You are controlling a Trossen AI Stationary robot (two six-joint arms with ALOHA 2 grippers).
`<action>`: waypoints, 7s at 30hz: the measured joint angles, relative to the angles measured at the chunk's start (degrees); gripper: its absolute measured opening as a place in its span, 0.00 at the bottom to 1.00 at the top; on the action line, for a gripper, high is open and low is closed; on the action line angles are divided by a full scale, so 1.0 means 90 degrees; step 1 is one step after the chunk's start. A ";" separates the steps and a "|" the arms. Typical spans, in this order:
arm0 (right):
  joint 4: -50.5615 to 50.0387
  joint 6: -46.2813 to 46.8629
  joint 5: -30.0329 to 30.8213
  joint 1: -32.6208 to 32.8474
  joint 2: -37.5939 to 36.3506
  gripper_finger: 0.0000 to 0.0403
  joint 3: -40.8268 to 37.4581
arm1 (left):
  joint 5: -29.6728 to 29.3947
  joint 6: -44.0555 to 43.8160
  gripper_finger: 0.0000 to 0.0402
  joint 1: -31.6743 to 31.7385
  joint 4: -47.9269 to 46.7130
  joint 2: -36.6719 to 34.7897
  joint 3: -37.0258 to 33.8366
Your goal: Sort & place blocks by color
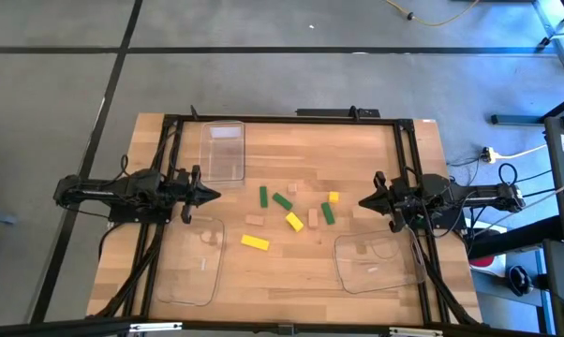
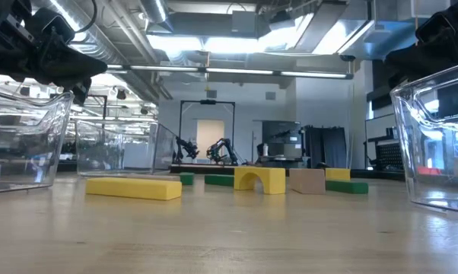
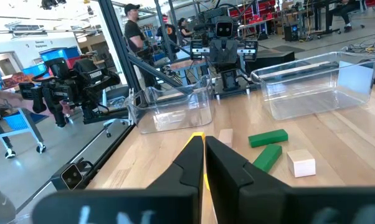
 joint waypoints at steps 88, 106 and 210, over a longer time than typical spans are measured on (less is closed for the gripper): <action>0.0002 -0.0006 0.0000 0.0000 -0.0006 0.05 0.0000 | -0.0794 0.0845 0.50 -0.1858 -0.5274 1.1430 0.8278; 0.0002 0.0000 0.0002 0.0000 -0.0007 0.05 0.0000 | -0.0348 0.1669 0.50 -0.0606 -0.4817 1.1698 0.7966; 0.4770 0.2318 0.1938 0.0000 0.0226 0.05 0.0202 | -0.1459 0.0318 0.28 -0.0737 0.2991 0.6732 0.4677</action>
